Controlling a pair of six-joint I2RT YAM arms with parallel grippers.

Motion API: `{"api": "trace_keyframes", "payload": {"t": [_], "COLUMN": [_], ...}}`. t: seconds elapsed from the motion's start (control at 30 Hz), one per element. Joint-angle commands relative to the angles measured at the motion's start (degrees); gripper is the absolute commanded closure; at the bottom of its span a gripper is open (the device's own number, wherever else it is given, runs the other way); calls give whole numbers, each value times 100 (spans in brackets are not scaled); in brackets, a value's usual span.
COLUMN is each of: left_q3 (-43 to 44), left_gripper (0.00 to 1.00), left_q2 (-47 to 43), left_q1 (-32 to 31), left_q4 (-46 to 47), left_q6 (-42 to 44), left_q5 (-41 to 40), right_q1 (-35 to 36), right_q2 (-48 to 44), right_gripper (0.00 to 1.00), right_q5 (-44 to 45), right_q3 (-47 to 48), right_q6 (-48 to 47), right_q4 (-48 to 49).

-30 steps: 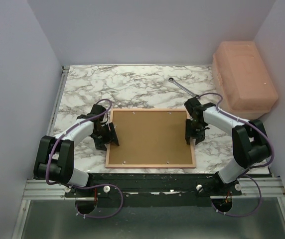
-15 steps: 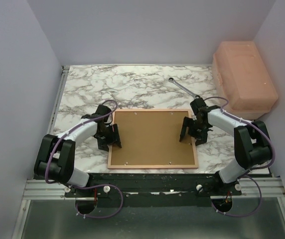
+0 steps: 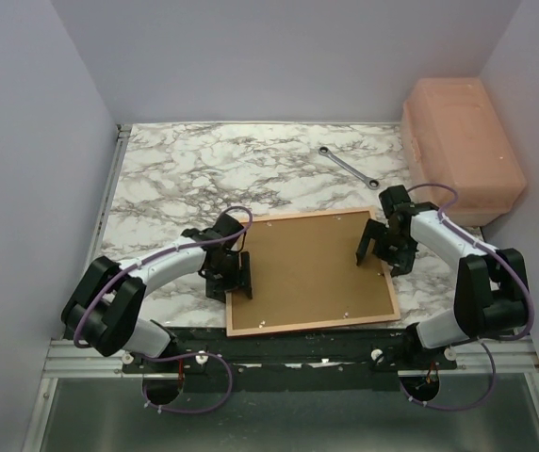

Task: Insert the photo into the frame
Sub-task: Move the photo frame to the center of the board, then install the photo frame at the center of the board.

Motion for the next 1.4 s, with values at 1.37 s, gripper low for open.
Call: {"api": "trace_keyframes", "payload": {"t": [1.37], "left_q3": [2453], "left_gripper": [47], "left_q2": [2119], "left_q1": [1218], "left_q4": [-249], "left_q6": [760], "left_q5": [-1301], "right_q1": [-193], "right_q2": [637], "right_gripper": [0], "right_q5": [-588], "right_q3": [328], "right_q6": [116], "right_q4": [342]}}
